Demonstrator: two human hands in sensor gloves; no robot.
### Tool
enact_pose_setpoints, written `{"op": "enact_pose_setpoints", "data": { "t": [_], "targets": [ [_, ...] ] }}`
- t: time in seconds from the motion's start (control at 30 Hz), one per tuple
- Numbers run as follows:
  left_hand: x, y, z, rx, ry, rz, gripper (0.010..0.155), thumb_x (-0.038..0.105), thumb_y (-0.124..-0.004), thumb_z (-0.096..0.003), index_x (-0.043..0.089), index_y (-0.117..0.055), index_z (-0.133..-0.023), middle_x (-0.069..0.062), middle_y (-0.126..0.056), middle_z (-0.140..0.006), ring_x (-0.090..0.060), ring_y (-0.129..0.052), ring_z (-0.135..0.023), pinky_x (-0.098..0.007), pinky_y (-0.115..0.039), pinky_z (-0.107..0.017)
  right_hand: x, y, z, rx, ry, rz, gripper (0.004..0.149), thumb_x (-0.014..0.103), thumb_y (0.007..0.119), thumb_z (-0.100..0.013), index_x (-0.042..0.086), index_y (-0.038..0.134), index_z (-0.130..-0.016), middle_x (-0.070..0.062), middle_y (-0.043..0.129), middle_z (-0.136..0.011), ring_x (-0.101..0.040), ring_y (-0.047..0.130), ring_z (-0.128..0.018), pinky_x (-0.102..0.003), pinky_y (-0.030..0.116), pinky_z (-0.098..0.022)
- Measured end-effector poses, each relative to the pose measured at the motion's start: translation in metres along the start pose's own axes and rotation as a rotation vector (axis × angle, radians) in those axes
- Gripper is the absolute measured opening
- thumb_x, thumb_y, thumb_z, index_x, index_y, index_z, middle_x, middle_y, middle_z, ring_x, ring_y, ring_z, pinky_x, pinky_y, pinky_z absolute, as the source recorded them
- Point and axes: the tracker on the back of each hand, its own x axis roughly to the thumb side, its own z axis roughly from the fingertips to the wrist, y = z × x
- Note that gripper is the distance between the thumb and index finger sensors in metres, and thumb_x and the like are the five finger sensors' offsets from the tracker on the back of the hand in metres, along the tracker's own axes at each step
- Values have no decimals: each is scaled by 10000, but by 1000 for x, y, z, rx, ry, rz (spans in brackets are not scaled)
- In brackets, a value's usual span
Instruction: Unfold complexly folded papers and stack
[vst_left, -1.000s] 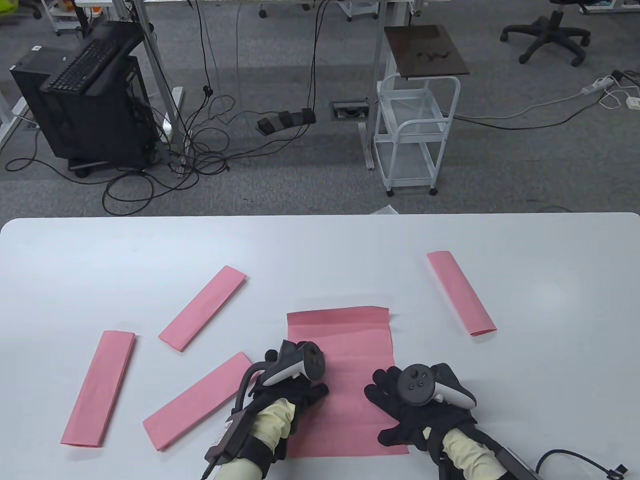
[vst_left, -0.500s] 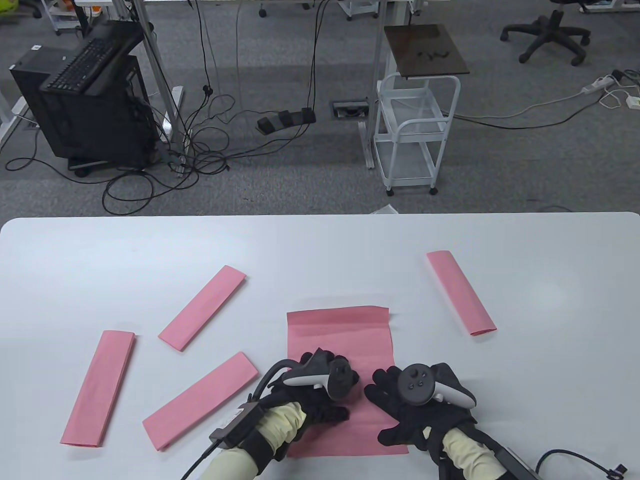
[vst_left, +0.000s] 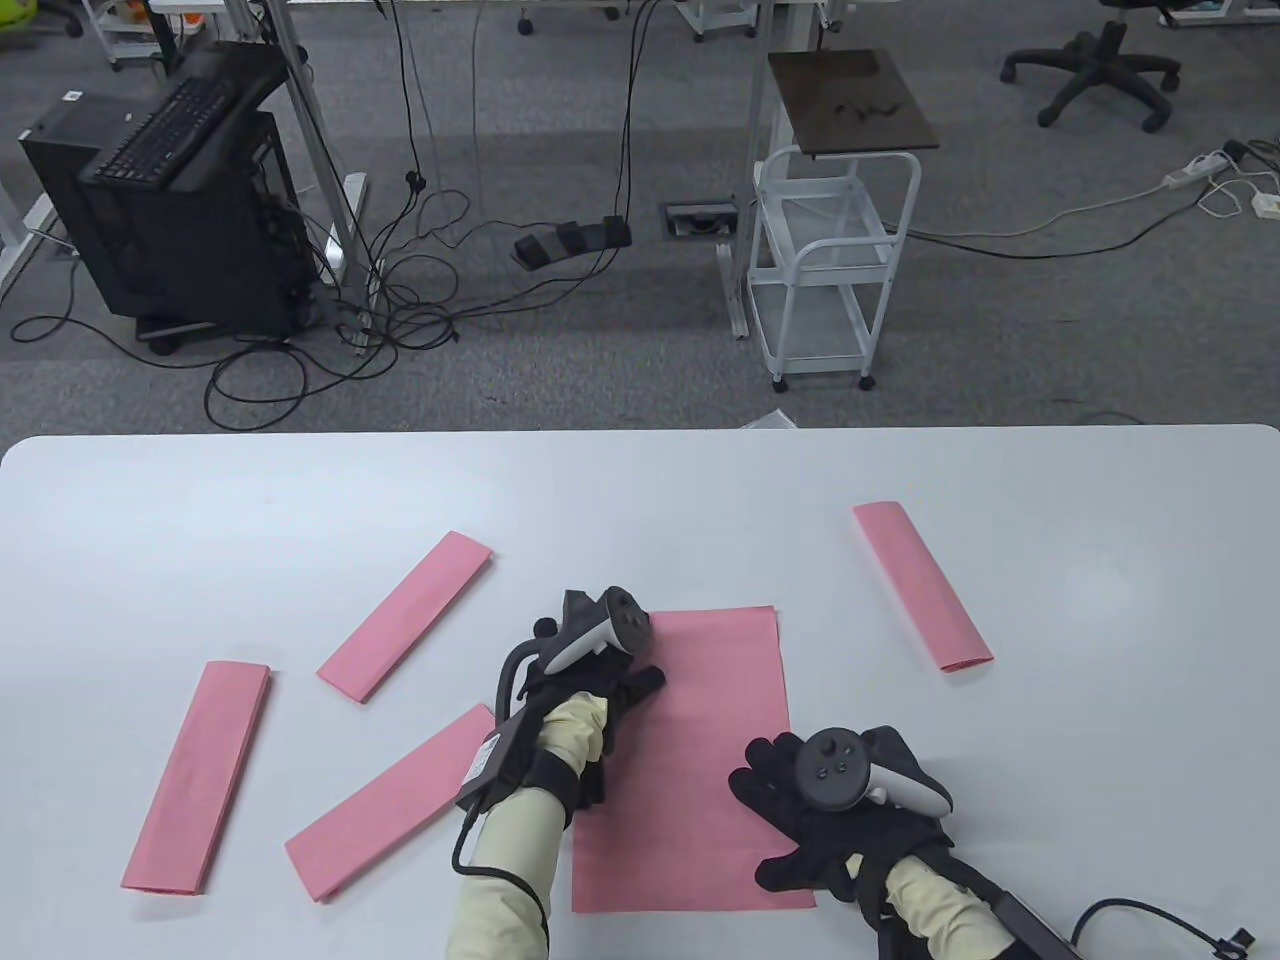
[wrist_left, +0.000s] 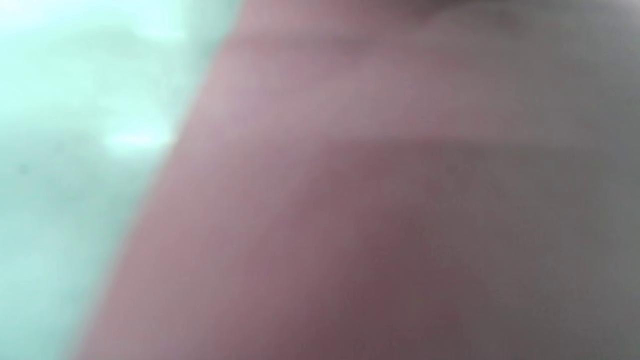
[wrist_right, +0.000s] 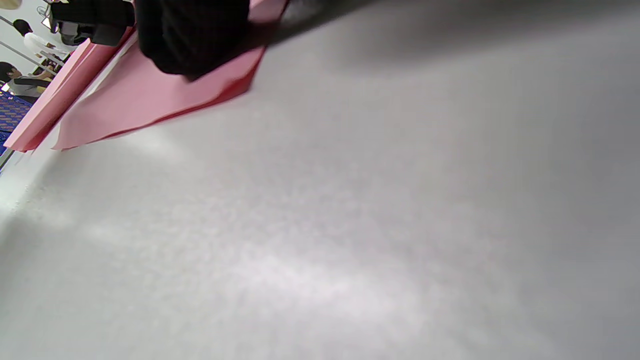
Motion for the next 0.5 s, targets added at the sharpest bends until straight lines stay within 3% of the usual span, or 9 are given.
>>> {"op": "enact_pose_setpoints", "data": {
  "t": [0.27,0.37,0.5],
  "targets": [
    [1,5,2,26,-41,70,675,594,-510,-530,432,-100,-1041,178,72,-1114,-172,70,-1079,-504,51,-722,1,0,0,-8,-3,8,797,513,723,-463,474,170,-1036,249,-76,-1096,-21,-188,-970,-418,-191,-634],
    [-5,7,8,45,-25,105,674,587,-512,-534,414,-133,-1064,140,53,-1132,-211,75,-1072,-521,66,-700,4,-4,4,-86,-22,18,725,481,706,-489,432,266,-1063,190,40,-1143,-78,-92,-1021,-463,-113,-680],
    [-12,15,25,124,-64,122,694,586,-504,-542,421,-74,-1061,137,165,-1085,-220,158,-1034,-526,87,-682,8,-15,10,-133,-44,-2,692,462,693,-501,406,310,-1075,165,71,-1157,-96,-71,-1032,-471,-95,-689]
  ]
}}
